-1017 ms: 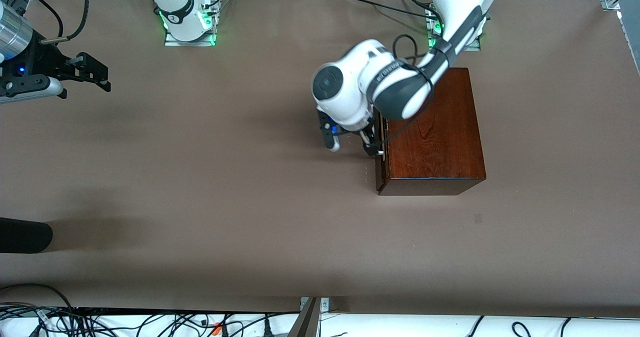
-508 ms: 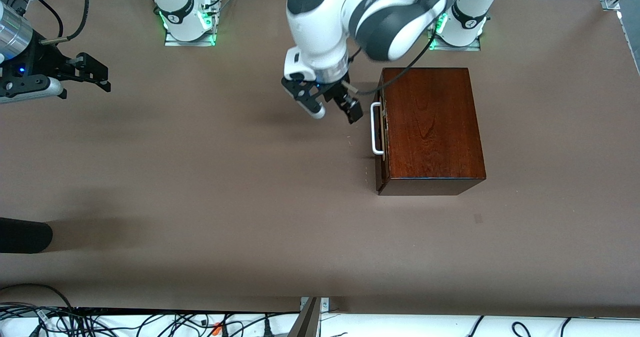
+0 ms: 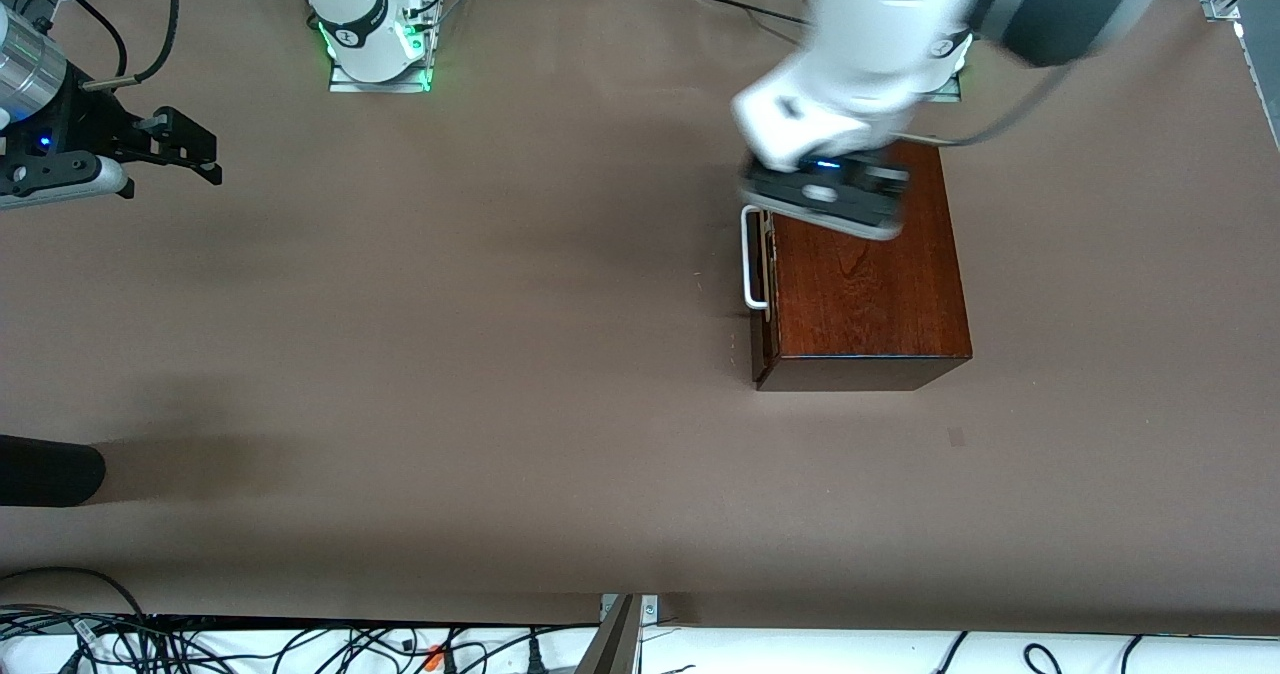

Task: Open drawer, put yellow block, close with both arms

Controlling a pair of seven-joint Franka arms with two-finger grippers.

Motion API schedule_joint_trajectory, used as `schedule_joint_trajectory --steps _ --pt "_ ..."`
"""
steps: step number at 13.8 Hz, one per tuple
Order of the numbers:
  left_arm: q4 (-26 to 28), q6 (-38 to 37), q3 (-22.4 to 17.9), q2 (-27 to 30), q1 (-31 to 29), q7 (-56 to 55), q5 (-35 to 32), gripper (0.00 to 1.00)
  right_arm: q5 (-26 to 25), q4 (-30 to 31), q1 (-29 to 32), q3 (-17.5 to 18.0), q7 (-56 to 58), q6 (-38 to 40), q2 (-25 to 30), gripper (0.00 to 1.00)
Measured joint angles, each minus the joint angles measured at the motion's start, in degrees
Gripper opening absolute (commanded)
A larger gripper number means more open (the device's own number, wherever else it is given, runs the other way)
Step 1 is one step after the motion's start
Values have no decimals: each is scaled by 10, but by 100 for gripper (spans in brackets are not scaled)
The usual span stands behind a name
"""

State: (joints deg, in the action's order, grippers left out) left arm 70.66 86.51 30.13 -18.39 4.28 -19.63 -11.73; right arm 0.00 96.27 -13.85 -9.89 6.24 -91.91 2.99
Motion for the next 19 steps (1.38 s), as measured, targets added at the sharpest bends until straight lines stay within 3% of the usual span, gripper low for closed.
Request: schedule_joint_trajectory --steps 5,7,10,14,19 --pt "2 -38 -12 25 -103 -68 70 100 0 0 0 0 0 0 0 100" --pt "4 -47 -52 29 -100 -45 74 100 0 0 0 0 -1 0 0 100" --pt "16 -47 -152 44 -69 38 97 100 0 0 0 -1 -1 0 0 100" --pt "47 -47 -245 73 -33 133 109 100 0 0 0 -1 -1 0 0 100" --pt "107 -13 -275 111 -20 155 112 100 0 0 0 -1 -1 1 -1 100"
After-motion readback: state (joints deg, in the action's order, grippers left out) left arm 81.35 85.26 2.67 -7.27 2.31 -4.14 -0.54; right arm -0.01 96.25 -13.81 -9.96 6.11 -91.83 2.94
